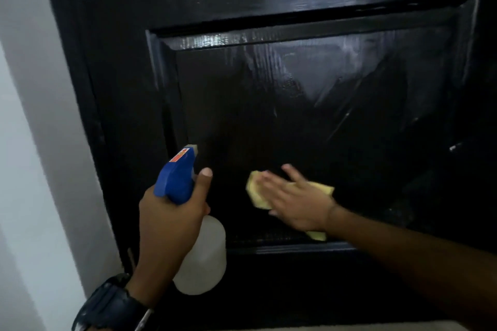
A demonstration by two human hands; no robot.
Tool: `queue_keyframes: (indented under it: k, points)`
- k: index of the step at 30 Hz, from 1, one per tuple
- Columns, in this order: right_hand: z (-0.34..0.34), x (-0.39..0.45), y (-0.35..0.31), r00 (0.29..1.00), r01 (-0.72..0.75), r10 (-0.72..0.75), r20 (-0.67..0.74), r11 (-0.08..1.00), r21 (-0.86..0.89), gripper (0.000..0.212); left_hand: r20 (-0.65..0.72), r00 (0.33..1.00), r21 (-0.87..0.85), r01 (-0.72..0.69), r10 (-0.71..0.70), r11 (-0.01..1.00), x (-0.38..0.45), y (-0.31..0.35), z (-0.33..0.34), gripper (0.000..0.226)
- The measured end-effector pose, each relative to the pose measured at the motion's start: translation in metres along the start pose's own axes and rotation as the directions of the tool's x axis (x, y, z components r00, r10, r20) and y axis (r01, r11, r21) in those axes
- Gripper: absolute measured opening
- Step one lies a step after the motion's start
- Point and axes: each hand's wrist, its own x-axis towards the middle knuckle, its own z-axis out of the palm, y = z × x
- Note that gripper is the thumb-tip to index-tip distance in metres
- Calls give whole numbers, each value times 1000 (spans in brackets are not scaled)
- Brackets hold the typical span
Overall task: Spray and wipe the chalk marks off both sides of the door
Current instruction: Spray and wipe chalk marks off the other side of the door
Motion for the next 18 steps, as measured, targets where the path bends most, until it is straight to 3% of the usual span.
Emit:
queue_keyframes:
  k: [4, 6, 8, 10, 15, 18]
  points:
    - [5, 56, -57, 997, 79, -80, 22, 995, 67, 63, 14, 1000, 56, -1, 0, 998, -4, 2, 22, 24]
    - [1, 59, -57, 994, 106, -108, 27, 991, 85, 62, 34, 999, 80, 18, -21, 997, -7, 0, 31, 7]
    - [-1, 47, -47, 984, 173, -176, 34, 983, 60, 61, 34, 998, 106, 45, -48, 993, -9, 2, 39, 18]
    - [1, 21, -29, 980, 194, -194, 34, 981, 9, 60, 12, 996, 107, 88, -90, 990, -10, 9, 42, 12]
    - [-3, -118, 64, 994, -57, 65, 90, 994, -96, 62, 22, 994, 37, 105, -106, 994, -15, 26, 38, 8]
    - [-38, -203, 113, 936, -284, 295, 193, 955, -81, 54, 51, 994, 17, 100, -101, 995, -16, 38, 46, 14]
